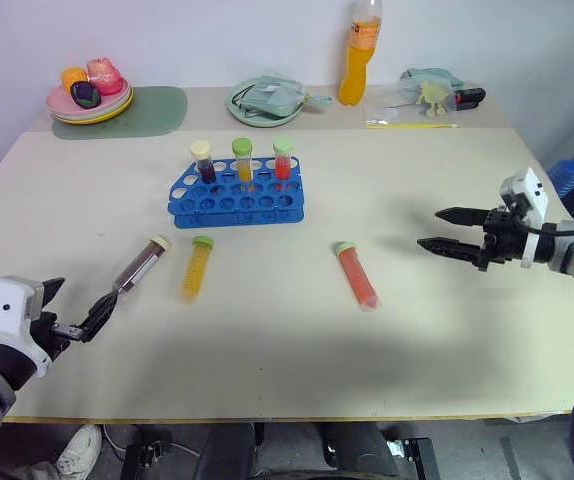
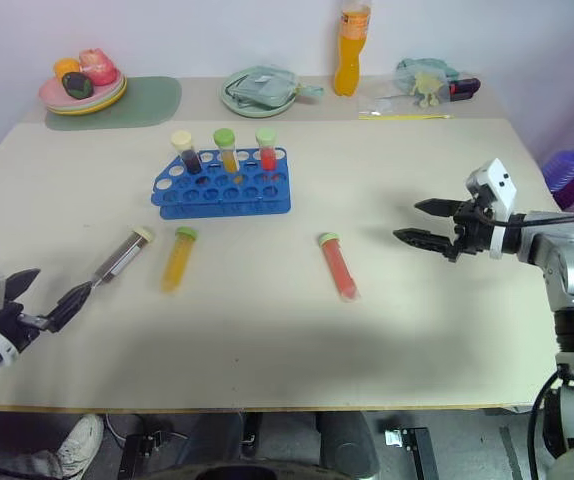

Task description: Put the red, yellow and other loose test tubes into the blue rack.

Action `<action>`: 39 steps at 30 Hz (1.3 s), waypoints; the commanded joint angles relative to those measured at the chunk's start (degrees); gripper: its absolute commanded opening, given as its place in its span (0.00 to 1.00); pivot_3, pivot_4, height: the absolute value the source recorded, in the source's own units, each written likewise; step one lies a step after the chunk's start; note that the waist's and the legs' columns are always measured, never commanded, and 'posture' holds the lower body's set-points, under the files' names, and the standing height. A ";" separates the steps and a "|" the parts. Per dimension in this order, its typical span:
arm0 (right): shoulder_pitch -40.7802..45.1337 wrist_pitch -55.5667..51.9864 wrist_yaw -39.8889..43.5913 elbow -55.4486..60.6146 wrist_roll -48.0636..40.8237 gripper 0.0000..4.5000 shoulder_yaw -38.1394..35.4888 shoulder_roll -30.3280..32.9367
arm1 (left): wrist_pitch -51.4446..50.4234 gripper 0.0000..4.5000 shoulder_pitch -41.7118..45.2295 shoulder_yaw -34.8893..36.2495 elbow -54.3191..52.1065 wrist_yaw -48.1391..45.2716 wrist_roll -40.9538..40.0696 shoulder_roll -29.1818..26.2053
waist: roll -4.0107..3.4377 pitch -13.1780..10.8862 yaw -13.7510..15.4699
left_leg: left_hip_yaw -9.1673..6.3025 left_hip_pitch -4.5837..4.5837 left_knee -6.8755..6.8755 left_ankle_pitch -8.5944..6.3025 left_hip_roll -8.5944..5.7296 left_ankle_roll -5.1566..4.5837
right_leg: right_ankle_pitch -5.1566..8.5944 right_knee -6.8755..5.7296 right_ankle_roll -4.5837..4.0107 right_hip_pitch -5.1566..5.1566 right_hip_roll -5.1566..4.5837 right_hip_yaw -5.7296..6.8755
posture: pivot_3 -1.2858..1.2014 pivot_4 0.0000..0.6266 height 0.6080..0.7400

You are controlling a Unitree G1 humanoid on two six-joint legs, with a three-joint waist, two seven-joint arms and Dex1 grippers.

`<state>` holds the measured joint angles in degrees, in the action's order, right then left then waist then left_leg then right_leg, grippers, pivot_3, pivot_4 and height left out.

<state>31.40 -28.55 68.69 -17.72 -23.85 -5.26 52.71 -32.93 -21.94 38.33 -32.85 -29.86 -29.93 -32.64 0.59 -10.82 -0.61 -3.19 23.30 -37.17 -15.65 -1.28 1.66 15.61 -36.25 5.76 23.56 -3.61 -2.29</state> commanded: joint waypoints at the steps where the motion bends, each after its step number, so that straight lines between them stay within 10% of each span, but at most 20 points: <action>1: 2.65 2.78 1.68 -3.53 1.19 1.00 -0.27 0.12 | 1.29 1.00 1.42 -0.99 -2.03 1.62 0.40 0.44 | -0.01 0.01 0.10 | -0.01 0.00 0.00 0.00 0.00 0.00 | 0.00 -0.01 0.00 0.00 0.00 0.01 | 0.52 0.24 0.92; 15: 0.90 -5.64 -9.46 10.04 5.18 1.00 0.95 0.77 | -0.27 1.00 9.09 -9.46 -2.66 2.10 2.17 -3.02 | -0.05 0.03 0.13 | -0.01 0.00 -0.06 0.02 -0.01 0.02 | -0.06 -0.11 0.11 0.01 0.05 0.01 | 0.52 0.24 0.92; 23: 8.85 -61.27 -29.03 36.62 1.09 1.00 4.24 -6.21 | 2.88 1.00 17.42 -26.20 -2.50 -7.64 3.49 -7.81 | -0.08 0.05 -0.21 | -0.04 0.01 -0.17 0.04 -0.02 0.06 | -0.08 -0.27 0.11 0.05 0.06 -0.03 | 0.52 0.24 0.92; 39: 20.01 -63.94 -98.72 17.27 -64.64 1.00 13.36 -14.27 | 12.02 1.00 19.76 -40.54 -1.10 -17.64 10.82 -10.25 | -0.06 0.05 -0.56 | 0.16 0.13 -0.27 0.09 0.02 0.06 | -0.06 -0.89 0.10 0.47 0.19 -0.07 | 0.52 0.24 0.92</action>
<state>48.84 -92.16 -23.01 0.81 -80.02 7.67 39.20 -23.06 -1.81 -1.58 -32.26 -46.96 -20.56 -42.33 0.53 -10.77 -1.17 -3.01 23.43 -37.44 -15.56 -1.26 1.71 15.55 -37.17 5.85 24.03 -3.40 -2.38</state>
